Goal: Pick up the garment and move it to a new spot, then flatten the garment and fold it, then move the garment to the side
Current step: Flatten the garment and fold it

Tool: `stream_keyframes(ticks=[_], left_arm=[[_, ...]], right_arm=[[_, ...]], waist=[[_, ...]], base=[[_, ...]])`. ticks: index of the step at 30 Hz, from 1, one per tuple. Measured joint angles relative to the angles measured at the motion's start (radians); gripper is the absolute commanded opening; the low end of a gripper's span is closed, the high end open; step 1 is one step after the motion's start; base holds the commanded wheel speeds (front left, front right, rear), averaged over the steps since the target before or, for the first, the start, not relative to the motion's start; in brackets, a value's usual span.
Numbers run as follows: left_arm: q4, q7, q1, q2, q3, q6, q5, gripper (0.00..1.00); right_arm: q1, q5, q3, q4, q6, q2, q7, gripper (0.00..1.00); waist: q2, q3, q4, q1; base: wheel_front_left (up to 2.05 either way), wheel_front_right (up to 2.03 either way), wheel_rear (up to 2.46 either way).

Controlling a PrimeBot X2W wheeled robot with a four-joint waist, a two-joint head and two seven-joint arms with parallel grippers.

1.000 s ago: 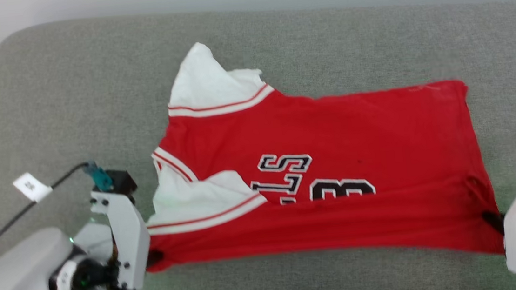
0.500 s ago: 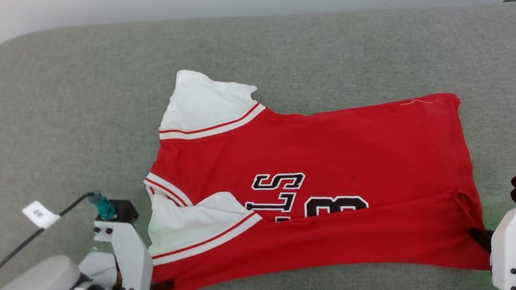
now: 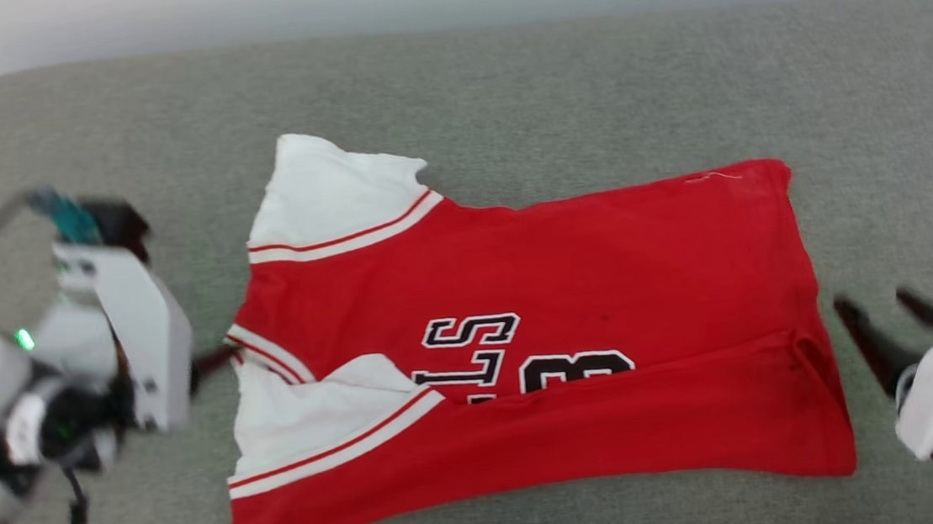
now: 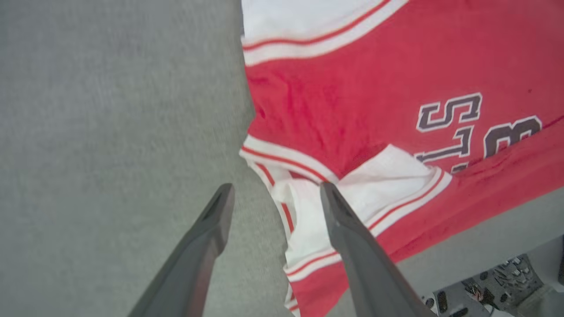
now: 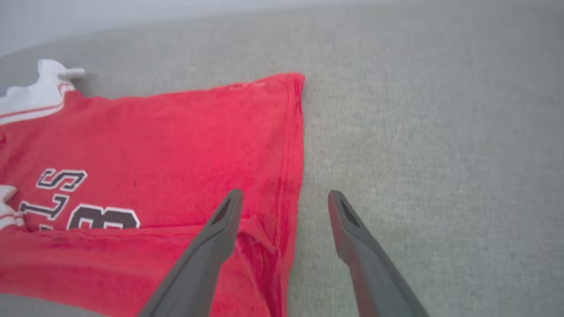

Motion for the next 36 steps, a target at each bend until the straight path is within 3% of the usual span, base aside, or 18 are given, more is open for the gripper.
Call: stream_keyframes(ticks=[4,10,15,26,36], left_arm=[[0.071,-0.051,-0.070,-0.023,0.026,-0.046,0.055,1.00],[0.224,-0.128,-0.166,-0.076,0.049,-0.126,0.120,1.00],[0.340,-0.154,-0.234,-0.107,0.056,-0.181,0.153,1.00],[0.532,-0.029,-0.371,-0.116,0.052,-0.237,0.169,1.00],[0.641,0.121,-0.421,-0.139,0.010,-0.242,0.175,1.00]], right_arm=[[-0.037,-0.042,0.007,-0.027,0.000,0.043,-0.173,1.00],[-0.078,-0.124,0.065,-0.034,0.000,0.058,-0.461,1.00],[-0.090,-0.155,0.093,0.002,0.000,0.082,-0.615,1.00],[-0.111,-0.168,0.147,0.074,0.000,0.117,-0.712,1.00],[-0.130,-0.163,0.155,0.116,0.000,0.138,-0.730,1.00]], waist=[[0.0000,0.015,-0.026,0.0000],[0.0000,0.041,-0.082,0.0000],[0.0000,0.067,-0.133,0.0000],[0.0000,0.151,-0.234,0.0000],[0.0000,0.229,-0.288,0.0000]], base=[[0.00,0.00,0.00],[0.00,0.00,0.00],[0.00,0.00,0.00],[0.00,0.00,0.00],[0.00,0.00,0.00]])
